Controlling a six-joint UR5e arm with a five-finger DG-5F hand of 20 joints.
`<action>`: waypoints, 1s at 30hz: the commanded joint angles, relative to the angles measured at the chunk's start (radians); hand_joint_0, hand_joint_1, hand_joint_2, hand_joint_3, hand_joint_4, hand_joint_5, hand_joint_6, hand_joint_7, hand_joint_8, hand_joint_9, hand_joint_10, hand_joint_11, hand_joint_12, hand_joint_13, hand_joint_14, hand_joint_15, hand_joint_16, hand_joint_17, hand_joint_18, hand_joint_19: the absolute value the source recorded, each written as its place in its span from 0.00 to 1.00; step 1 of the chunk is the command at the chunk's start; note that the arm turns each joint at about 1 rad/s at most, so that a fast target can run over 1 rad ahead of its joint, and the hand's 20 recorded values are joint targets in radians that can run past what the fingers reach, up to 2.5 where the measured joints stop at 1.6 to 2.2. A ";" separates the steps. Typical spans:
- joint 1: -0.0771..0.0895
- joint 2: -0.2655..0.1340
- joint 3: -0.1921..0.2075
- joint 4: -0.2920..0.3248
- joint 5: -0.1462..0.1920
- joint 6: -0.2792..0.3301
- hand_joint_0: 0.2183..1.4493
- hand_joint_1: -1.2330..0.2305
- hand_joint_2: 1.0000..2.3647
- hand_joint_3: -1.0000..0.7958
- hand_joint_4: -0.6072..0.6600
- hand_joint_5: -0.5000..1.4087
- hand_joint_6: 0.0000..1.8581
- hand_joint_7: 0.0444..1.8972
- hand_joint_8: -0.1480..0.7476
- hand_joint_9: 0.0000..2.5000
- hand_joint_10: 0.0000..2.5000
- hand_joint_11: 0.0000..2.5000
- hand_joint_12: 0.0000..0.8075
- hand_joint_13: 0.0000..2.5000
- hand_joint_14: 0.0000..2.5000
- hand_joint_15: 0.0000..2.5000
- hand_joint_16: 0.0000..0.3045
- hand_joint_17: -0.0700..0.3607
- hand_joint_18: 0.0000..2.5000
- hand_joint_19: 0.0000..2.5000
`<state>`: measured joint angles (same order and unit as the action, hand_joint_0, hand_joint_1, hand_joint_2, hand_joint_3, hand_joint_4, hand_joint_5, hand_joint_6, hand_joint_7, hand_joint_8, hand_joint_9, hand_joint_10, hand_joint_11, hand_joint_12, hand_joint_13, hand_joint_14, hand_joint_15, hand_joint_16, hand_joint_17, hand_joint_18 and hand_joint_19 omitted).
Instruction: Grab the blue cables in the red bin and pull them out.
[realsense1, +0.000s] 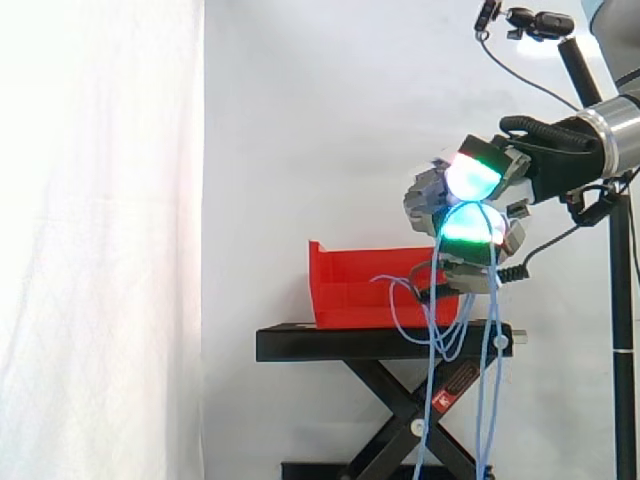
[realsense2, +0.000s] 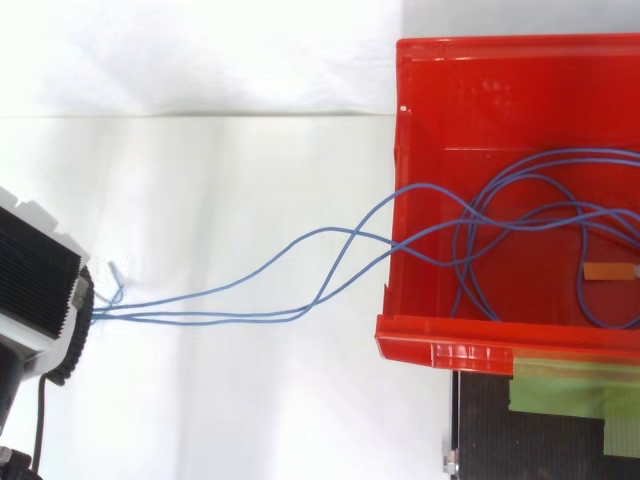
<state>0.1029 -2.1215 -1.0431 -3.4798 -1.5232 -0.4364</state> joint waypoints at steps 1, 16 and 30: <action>0.000 0.000 0.000 0.001 0.000 0.000 0.47 0.24 0.00 0.00 0.42 0.62 0.40 0.34 0.32 0.58 0.00 0.83 0.34 0.60 0.21 0.70 0.16 0.42 0.42 0.42; -0.008 0.000 0.000 -0.002 0.000 0.005 0.46 0.14 0.00 0.00 0.47 0.53 0.50 0.28 0.34 0.55 0.02 0.82 0.35 0.59 0.22 0.70 0.17 0.44 0.42 0.42; -0.008 0.000 0.000 0.001 0.000 0.005 0.45 0.12 0.00 0.00 0.51 0.46 0.59 0.22 0.34 0.51 0.09 0.77 0.36 0.58 0.23 0.68 0.18 0.44 0.42 0.42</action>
<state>0.0951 -2.1214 -1.0431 -3.4791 -1.5232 -0.4317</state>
